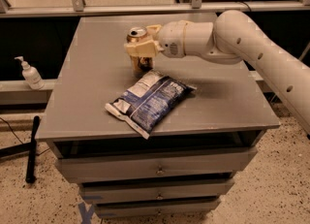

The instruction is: Move orange can near blue chip bag

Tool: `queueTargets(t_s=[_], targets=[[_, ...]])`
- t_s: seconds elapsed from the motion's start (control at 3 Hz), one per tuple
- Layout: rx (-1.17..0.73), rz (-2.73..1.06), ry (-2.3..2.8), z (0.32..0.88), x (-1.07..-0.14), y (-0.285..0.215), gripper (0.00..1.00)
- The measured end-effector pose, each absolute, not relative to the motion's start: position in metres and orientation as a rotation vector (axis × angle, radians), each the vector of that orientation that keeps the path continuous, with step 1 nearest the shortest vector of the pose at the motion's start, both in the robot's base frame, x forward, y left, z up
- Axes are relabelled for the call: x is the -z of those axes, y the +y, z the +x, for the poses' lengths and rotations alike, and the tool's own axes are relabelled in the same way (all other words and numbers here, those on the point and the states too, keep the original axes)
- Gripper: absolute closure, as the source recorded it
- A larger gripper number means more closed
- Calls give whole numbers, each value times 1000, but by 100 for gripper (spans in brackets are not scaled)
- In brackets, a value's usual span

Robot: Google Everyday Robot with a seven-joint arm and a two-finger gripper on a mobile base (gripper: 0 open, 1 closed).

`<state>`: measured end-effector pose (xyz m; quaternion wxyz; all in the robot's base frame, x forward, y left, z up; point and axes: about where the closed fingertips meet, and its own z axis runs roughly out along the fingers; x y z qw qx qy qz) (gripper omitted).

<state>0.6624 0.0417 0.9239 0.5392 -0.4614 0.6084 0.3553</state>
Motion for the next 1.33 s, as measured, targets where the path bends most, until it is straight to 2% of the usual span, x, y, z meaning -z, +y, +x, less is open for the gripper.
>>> queueTargets(t_s=[0.33, 0.67, 1.33], targets=[[-871, -1106, 1451, 656, -912, 42, 100], [-890, -1113, 1459, 653, -906, 42, 82], [-913, -1127, 1467, 650, -902, 43, 36]])
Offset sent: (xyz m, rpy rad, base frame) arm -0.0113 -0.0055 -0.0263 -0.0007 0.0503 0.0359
